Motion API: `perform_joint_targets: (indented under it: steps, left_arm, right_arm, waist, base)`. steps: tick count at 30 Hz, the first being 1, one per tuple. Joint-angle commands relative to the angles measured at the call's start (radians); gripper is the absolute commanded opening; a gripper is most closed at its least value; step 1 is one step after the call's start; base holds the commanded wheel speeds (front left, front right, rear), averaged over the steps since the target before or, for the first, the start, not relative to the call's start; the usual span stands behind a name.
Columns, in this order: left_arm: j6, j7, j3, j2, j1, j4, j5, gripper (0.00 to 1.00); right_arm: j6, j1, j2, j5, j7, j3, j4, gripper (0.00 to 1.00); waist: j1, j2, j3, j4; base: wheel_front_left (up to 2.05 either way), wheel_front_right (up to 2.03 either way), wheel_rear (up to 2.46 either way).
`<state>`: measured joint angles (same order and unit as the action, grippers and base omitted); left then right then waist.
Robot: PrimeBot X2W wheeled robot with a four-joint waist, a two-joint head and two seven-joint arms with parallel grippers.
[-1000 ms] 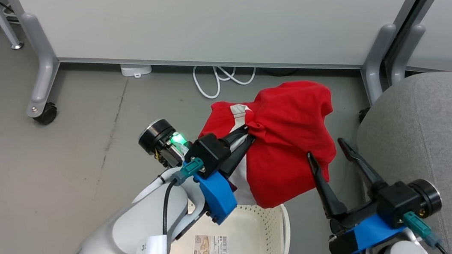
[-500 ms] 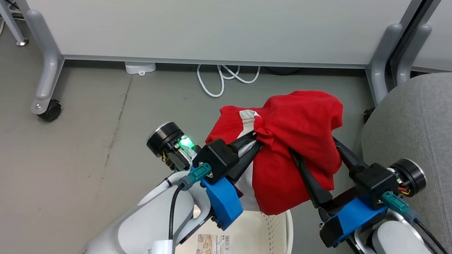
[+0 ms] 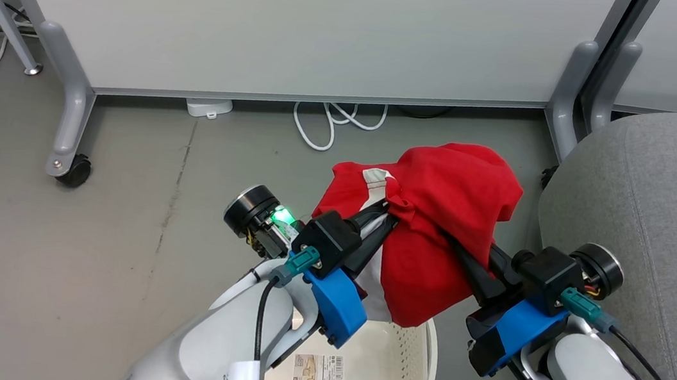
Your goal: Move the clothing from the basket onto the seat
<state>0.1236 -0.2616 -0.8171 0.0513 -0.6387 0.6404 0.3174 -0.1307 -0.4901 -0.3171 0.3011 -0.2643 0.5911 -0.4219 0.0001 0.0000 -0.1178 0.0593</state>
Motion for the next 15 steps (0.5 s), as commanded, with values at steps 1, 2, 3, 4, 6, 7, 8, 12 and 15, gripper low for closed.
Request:
perform_joint_targets:
  steps: [1,2,3,4,6,7,8,12,15]
  left_arm:
    - [-0.003,-0.005,0.001,-0.001,-0.011,0.000,0.004,0.00]
    - [-0.003,-0.005,0.001,-0.001,-0.011,0.000,0.004,0.00]
    - [-0.003,-0.005,0.001,-0.001,-0.010,0.000,0.004,0.00]
    - [-0.003,-0.005,0.001,-0.001,-0.009,0.001,0.004,0.00]
    - [-0.003,-0.005,0.000,-0.001,-0.007,0.001,0.004,0.00]
    - [-0.003,-0.005,0.000,-0.001,-0.007,0.001,0.004,0.00]
    - [-0.003,-0.005,0.000,-0.001,-0.006,0.000,0.004,0.00]
    - [-0.010,-0.005,0.003,-0.001,-0.009,0.004,0.002,1.00]
    - [-0.012,-0.005,0.003,-0.001,-0.011,0.006,0.004,1.00]
  right_arm:
    - [0.000,-0.009,-0.001,0.007,0.000,0.003,0.000,0.00]
    - [0.000,-0.009,-0.001,0.009,0.000,0.004,0.000,0.00]
    - [0.000,-0.008,-0.001,0.010,0.000,0.005,0.000,0.00]
    - [0.000,-0.008,0.000,0.011,0.000,0.006,0.000,0.00]
    - [0.000,-0.007,0.001,0.013,0.000,0.006,0.001,0.00]
    - [0.000,-0.006,0.002,0.014,0.000,0.005,0.002,0.00]
    - [0.000,-0.005,0.002,0.013,0.000,0.005,0.002,0.00]
    - [0.000,-0.004,0.001,0.012,0.000,0.001,0.005,0.00]
    - [0.000,-0.003,0.002,0.010,0.000,-0.004,0.008,0.00]
  waist:
    - [-0.0001,0.0000,0.000,-0.001]
    - [-0.0001,0.0000,0.001,-0.002]
    - [-0.0001,0.0000,0.001,-0.004]
    - [-0.0001,0.0000,0.002,-0.005]
    - [-0.0001,0.0000,0.003,-0.006]
    - [-0.0001,0.0000,0.003,-0.007]
    - [-0.0001,0.0000,0.002,-0.007]
    - [-0.0001,0.0000,0.000,-0.008]
    - [-0.0001,0.0000,-0.002,-0.008]
  base:
    - [0.00,0.00,0.00]
    - [0.00,0.00,0.00]
    - [0.00,0.00,0.00]
    - [0.00,0.00,0.00]
    - [0.00,0.00,0.00]
    - [0.00,0.00,0.00]
    - [0.00,0.00,0.00]
    - [0.00,0.00,0.00]
    - [0.00,0.00,0.00]
